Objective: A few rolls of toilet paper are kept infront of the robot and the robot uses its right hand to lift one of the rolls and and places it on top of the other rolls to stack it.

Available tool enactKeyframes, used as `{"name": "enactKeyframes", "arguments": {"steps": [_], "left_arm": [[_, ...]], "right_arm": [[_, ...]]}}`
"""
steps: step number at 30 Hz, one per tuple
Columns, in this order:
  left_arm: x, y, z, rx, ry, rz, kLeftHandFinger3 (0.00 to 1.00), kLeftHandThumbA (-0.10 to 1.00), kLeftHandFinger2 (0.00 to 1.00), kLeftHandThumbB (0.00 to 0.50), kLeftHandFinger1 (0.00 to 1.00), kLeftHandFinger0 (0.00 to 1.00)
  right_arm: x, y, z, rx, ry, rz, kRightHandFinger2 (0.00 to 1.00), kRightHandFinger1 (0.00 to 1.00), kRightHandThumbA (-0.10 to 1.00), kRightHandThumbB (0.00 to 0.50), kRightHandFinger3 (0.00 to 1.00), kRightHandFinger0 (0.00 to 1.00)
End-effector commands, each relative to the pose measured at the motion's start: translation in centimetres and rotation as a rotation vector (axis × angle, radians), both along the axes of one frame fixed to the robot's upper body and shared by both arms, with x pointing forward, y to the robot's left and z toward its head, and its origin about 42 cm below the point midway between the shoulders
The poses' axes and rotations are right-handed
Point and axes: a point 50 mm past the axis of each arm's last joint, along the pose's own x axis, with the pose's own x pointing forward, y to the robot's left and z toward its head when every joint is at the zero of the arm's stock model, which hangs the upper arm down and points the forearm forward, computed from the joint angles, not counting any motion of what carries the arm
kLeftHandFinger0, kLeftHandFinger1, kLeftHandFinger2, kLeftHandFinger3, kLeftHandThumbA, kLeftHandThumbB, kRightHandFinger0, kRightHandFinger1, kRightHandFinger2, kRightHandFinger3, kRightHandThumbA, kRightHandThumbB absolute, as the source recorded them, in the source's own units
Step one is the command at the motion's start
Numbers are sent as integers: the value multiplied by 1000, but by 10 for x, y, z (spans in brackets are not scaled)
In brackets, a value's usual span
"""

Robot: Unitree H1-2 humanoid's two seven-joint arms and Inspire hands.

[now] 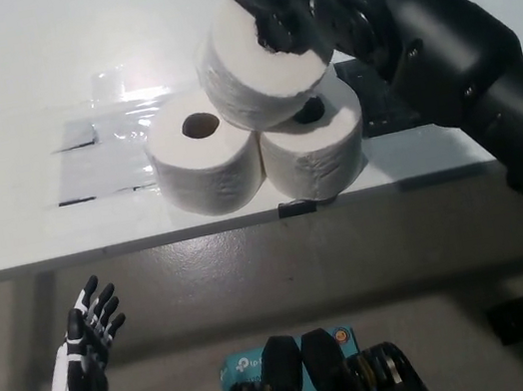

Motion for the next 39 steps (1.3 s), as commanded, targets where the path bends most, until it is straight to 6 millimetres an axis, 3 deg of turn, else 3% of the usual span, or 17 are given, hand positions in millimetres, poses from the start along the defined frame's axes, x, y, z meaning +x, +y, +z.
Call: {"name": "enactKeyframes", "arguments": {"steps": [1, 8, 11, 14, 15, 19, 22, 23, 25, 27, 29, 30, 31, 32, 34, 36, 39], "left_arm": [[0, 0, 14, 26, -70, -26, 1000, 1000, 1000, 195, 1000, 1000], [0, 1, 14, 32, -70, -31, 1000, 1000, 1000, 210, 1000, 1000], [3, 1, 16, 39, -68, -33, 1000, 1000, 1000, 254, 1000, 1000], [3, 1, 16, 37, -67, -35, 1000, 1000, 1000, 240, 1000, 1000], [2, -1, 15, 33, -69, -40, 1000, 1000, 1000, 209, 1000, 1000], [2, -4, 14, 24, -69, -41, 1000, 1000, 1000, 181, 1000, 1000], [3, -2, 17, 24, -71, -31, 1000, 1000, 1000, 229, 1000, 1000], [6, -3, 20, 20, -79, -31, 1000, 1000, 1000, 238, 1000, 1000], [10, -1, 24, 17, -92, -28, 1000, 1000, 1000, 180, 1000, 1000], [15, 2, 29, 31, -102, -25, 1000, 1000, 1000, 199, 1000, 1000], [24, 2, 35, 26, -119, -34, 1000, 1000, 1000, 222, 1000, 1000], [29, 0, 37, 26, -126, -39, 1000, 1000, 1000, 223, 1000, 1000], [31, -2, 38, 25, -128, -44, 1000, 1000, 1000, 233, 1000, 1000], [33, -3, 38, 32, -129, -49, 1000, 1000, 1000, 247, 1000, 1000], [38, -4, 40, 31, -138, -55, 1000, 1000, 1000, 200, 1000, 1000], [43, -3, 42, 48, -142, -45, 1000, 1000, 1000, 162, 1000, 1000], [50, 0, 48, 58, -151, -39, 1000, 1000, 1000, 151, 1000, 1000]], "right_arm": [[-11, 23, 80, 51, -77, 56, 1000, 1000, 1000, 451, 1000, 1000], [-14, 31, 119, 40, -116, 49, 1000, 1000, 1000, 452, 1000, 1000], [-15, 34, 137, 32, -127, 33, 1000, 1000, 994, 448, 1000, 1000], [-14, 34, 144, 31, -126, 29, 1000, 1000, 1000, 465, 1000, 1000], [-13, 31, 148, 30, -130, 24, 1000, 1000, 1000, 465, 1000, 1000], [-21, 20, 167, 79, -142, 31, 1000, 1000, 1000, 454, 1000, 1000], [-40, -3, 191, 195, -166, 77, 1000, 1000, 1000, 441, 1000, 1000], [-56, -20, 205, 238, -198, 100, 1000, 1000, 1000, 423, 1000, 1000], [-88, -51, 224, 294, -288, 141, 1000, 1000, 1000, 408, 1000, 1000], [-131, -91, 237, 381, -413, 195, 1000, 1000, 1000, 377, 1000, 1000], [-157, -115, 243, 450, -505, 227, 1000, 1000, 1000, 381, 1000, 1000], [-180, -139, 241, 511, -558, 216, 1000, 1000, 1000, 421, 1000, 1000], [-194, -150, 239, 544, -590, 220, 1000, 1000, 1000, 428, 1000, 1000], [-219, -169, 229, 585, -658, 243, 1000, 1000, 1000, 371, 1000, 1000], [-259, -189, 214, 668, -728, 288, 1000, 1000, 1000, 333, 1000, 1000], [-303, -197, 195, 674, -820, 335, 1000, 1000, 1000, 352, 1000, 1000], [-336, -198, 176, 681, -892, 394, 1000, 1000, 1000, 350, 1000, 1000]]}}
